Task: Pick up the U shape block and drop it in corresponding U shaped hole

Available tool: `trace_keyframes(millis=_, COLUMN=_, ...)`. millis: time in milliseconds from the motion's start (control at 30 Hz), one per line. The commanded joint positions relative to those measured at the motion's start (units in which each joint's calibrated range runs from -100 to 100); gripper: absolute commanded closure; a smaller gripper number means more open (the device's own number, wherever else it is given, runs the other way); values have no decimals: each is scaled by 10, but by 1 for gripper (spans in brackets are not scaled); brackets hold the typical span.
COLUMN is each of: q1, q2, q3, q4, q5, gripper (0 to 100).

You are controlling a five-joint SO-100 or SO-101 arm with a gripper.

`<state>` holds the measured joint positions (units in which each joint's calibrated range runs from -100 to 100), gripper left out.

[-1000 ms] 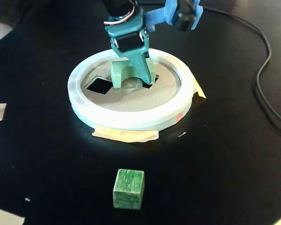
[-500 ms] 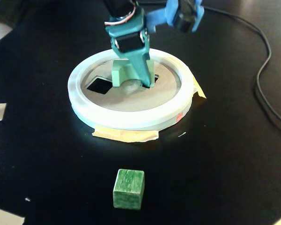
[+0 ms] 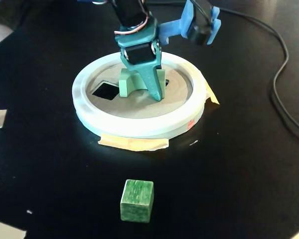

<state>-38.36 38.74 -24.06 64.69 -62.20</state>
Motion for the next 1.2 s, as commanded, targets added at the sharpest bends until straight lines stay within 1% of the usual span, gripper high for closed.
trace_keyframes(millis=0, q1=-8, q2=-7, q3=-30, q4=-2, q5=-36, gripper=61)
trace_keyframes(millis=167, q1=-20, q2=-6, q3=-30, q4=-2, q5=-47, gripper=61)
trace_keyframes(millis=267, q1=-23, q2=-5, q3=-30, q4=-2, q5=-64, gripper=61)
trace_keyframes(millis=333, q1=-43, q2=-5, q3=-29, q4=-2, q5=-77, gripper=62)
trace_keyframes(millis=467, q1=-68, q2=-5, q3=-30, q4=-2, q5=-97, gripper=69)
trace_keyframes(millis=533, q1=-82, q2=-6, q3=-29, q4=-2, q5=-105, gripper=71)
trace_keyframes(millis=833, q1=-75, q2=-7, q3=-30, q4=-2, q5=-101, gripper=69)
trace_keyframes(millis=900, q1=-73, q2=-10, q3=-30, q4=-2, q5=-100, gripper=64)
trace_keyframes(millis=933, q1=-73, q2=-11, q3=-32, q4=-2, q5=-93, gripper=57)
trace_keyframes(millis=1067, q1=-56, q2=-14, q3=-39, q4=-4, q5=-53, gripper=32)
trace_keyframes(millis=1100, q1=-51, q2=-16, q3=-39, q4=-7, q5=-43, gripper=24)
trace_keyframes(millis=1167, q1=-46, q2=-16, q3=-39, q4=-6, q5=-41, gripper=19)
